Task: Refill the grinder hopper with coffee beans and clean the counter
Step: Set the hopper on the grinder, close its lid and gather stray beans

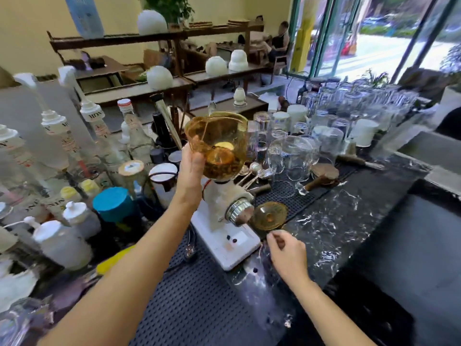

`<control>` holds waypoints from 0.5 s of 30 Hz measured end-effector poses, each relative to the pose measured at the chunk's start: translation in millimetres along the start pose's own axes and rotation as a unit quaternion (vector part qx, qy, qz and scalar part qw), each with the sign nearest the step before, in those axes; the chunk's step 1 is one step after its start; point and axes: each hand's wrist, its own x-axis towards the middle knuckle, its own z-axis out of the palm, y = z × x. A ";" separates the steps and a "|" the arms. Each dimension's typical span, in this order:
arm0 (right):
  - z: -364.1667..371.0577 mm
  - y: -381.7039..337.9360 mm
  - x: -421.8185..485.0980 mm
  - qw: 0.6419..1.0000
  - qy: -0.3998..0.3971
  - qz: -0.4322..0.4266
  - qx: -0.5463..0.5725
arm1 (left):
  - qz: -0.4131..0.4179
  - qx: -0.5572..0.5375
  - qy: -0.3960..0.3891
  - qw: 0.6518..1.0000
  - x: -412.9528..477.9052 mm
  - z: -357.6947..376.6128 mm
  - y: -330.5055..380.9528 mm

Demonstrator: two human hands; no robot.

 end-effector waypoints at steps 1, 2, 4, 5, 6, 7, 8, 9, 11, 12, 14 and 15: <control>-7.1 7.0 16.8 1.000 0.026 0.000 0.010 | -0.033 -0.026 0.023 0.999 -3.2 4.7 -4.0; -12.3 13.5 33.3 0.999 0.040 0.005 0.021 | -0.061 -0.039 0.048 0.996 -8.3 9.9 -8.6; -16.9 23.5 64.8 0.999 0.031 0.031 0.016 | -0.077 -0.047 0.120 0.989 -16.0 23.2 -21.1; -16.1 27.8 77.3 0.999 0.006 0.053 0.004 | -0.074 -0.047 0.159 0.983 -17.3 30.2 -27.7; -14.5 31.1 88.4 0.997 -0.030 0.074 -0.008 | -0.068 -0.053 0.191 0.978 -18.2 37.7 -32.2; -11.9 33.9 97.1 0.994 -0.068 0.086 -0.013 | -0.059 -0.061 0.210 0.974 -18.0 43.6 -34.0; -9.0 36.8 103.9 0.990 -0.102 0.095 -0.009 | -0.051 -0.070 0.226 0.970 -16.4 48.0 -34.4; -6.5 39.4 109.5 0.987 -0.124 0.106 0.002 | -0.047 -0.079 0.242 0.966 -14.4 51.8 -33.7; -2.8 44.8 117.3 0.980 -0.141 0.136 0.028 | -0.045 -0.092 0.267 0.958 -11.7 55.6 -31.1; -1.9 46.9 119.4 0.977 -0.146 0.147 0.046 | -0.041 -0.095 0.281 0.954 -11.5 56.0 -30.1; -0.2 49.2 123.2 0.968 -0.159 0.168 0.100 | -0.034 -0.078 0.296 0.951 -11.1 57.2 -29.4; 0.1 48.0 124.4 0.960 -0.165 0.179 0.139 | -0.037 -0.069 0.300 0.951 -11.6 57.3 -30.0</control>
